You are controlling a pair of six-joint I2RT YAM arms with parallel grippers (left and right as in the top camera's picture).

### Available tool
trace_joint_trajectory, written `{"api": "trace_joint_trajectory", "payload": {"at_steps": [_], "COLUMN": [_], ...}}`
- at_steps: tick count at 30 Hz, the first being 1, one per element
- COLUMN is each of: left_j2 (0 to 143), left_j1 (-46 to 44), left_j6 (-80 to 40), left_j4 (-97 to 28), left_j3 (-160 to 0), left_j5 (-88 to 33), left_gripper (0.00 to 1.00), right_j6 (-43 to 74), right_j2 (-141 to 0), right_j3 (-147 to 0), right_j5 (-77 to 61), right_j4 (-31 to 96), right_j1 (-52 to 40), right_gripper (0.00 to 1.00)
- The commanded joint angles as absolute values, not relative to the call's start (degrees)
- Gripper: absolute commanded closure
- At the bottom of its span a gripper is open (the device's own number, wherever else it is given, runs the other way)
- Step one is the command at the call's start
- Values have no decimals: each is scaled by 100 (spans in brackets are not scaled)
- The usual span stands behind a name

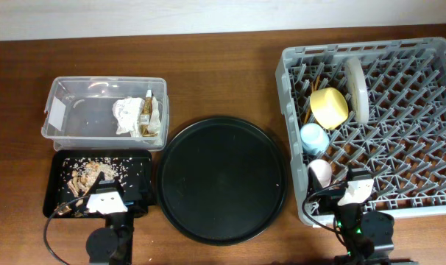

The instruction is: Sort waste into correct bins and load items into the dishwasher rack

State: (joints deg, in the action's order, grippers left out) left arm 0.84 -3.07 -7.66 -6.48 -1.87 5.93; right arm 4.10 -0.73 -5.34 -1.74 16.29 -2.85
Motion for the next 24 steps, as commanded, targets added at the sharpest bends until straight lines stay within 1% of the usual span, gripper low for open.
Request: {"api": "trace_joint_trajectory", "payload": {"at_steps": [1,3,7,11,13,15,24], "left_j2": [30,30,30,30,30,30,30], "left_j1": [-338,-338,-338,-338,-338,-338,-338], "left_j6": [-652,-655,-652,-652,-652,-652,-652], "left_j4": [-628,-628,-628,-628,-628,-628,-628], "left_j3": [-145,-145,-145,-145,-145,-145,-145], "left_j5": [517,517,517,517,517,517,517], "left_gripper": [1,1,1,1,1,1,1], "right_j6": [303,303,303,305,305,305,305], "right_j2": [-23,-23,-23,-23,-23,-27,-73], "right_j3": [-515,-473,-21,-32,-32,-34,-32], "right_j5": [510,574,569,561,502,462,434], "right_j4": [1527,836,-1317,-882,-351,451,429], "right_j1": [-207,-183,-21,49,49,49,45], "right_gripper": [1,1,1,1,1,1,1]}}
